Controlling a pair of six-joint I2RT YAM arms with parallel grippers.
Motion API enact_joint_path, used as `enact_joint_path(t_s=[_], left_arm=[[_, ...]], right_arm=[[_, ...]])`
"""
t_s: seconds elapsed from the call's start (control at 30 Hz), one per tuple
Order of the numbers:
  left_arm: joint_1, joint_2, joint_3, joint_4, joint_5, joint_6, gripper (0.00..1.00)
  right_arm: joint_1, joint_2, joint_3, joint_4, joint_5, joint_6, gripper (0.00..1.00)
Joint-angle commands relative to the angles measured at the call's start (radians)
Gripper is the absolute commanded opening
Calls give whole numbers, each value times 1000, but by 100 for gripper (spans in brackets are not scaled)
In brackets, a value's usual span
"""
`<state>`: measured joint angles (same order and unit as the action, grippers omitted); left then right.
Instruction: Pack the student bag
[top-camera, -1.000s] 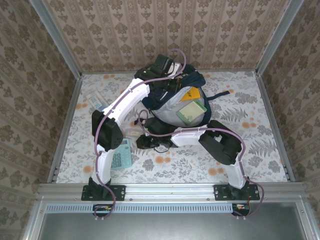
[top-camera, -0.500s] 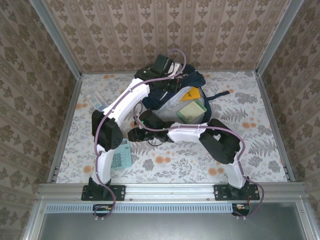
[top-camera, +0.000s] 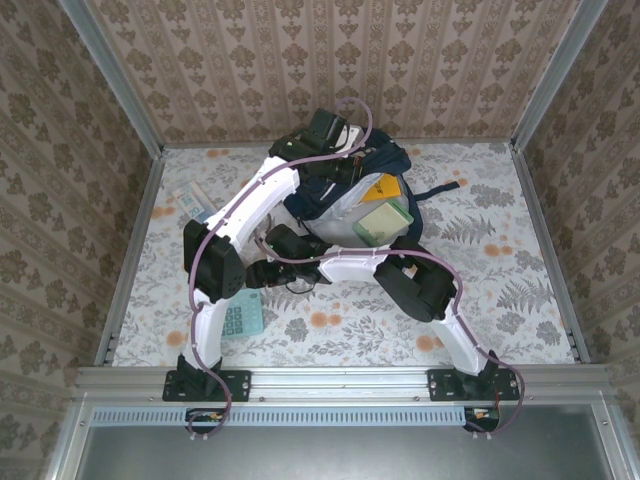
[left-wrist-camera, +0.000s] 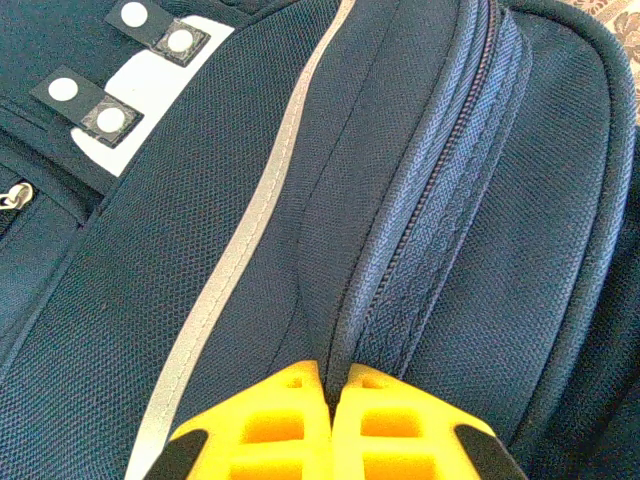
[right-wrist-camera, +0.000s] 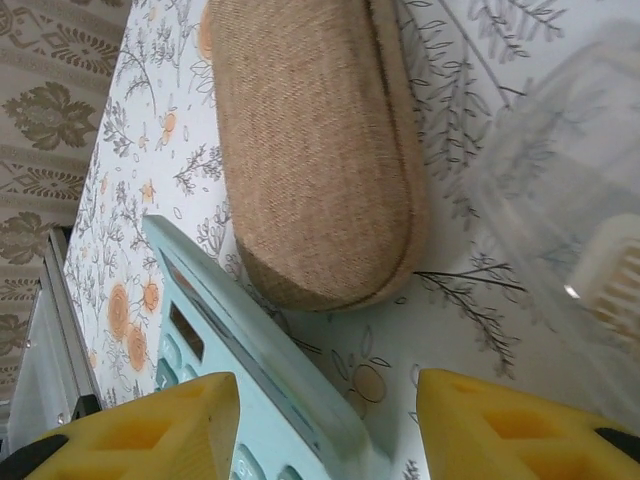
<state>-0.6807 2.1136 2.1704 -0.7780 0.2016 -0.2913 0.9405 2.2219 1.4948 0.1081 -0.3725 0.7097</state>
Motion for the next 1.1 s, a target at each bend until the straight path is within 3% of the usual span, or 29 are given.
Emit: enact_joint_path(t_s=[0.0, 0.37, 0.6, 1.07], left_arm=[[3, -70, 27, 6, -11, -2, 0], [4, -71, 29, 3, -14, 1, 0], [4, -66, 32, 6, -8, -3, 0], [1, -40, 74, 0, 5, -5, 0]], right_arm=[[8, 42, 44, -15, -30, -3, 49], [6, -17, -24, 25, -16, 7, 20], [-3, -148, -158, 71, 12, 29, 13], [-65, -457, -497, 143, 77, 83, 14]])
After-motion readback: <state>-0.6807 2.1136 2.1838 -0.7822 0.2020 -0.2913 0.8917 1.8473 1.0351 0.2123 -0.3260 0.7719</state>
